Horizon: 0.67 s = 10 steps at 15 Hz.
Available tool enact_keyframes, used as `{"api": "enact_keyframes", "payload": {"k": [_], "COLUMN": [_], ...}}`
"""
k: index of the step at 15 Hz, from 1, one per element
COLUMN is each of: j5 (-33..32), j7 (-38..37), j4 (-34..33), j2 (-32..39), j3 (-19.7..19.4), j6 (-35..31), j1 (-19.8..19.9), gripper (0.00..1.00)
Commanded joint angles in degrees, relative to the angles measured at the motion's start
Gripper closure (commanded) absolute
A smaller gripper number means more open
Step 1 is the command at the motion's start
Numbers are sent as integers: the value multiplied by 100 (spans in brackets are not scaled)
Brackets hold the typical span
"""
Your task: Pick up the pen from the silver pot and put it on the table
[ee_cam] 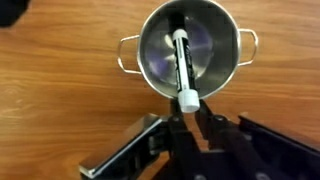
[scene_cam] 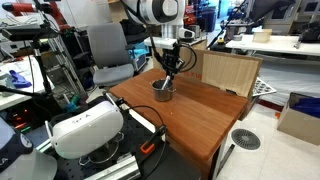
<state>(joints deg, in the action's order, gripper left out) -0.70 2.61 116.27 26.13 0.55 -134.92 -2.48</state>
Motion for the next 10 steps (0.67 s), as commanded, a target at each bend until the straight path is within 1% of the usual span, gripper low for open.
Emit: {"api": "enact_keyframes", "payload": {"k": [1, 4, 7, 10], "j5": [-55, 15, 41, 57], "j7": [-125, -71, -12, 54], "j4": [-105, 11, 183, 255], "j2": [13, -238, -648, -1047], "j3": [13, 42, 44, 12], "j6": [202, 215, 185, 350], "j1": [-2, 38, 76, 155], "gripper": [95, 95, 95, 95]}}
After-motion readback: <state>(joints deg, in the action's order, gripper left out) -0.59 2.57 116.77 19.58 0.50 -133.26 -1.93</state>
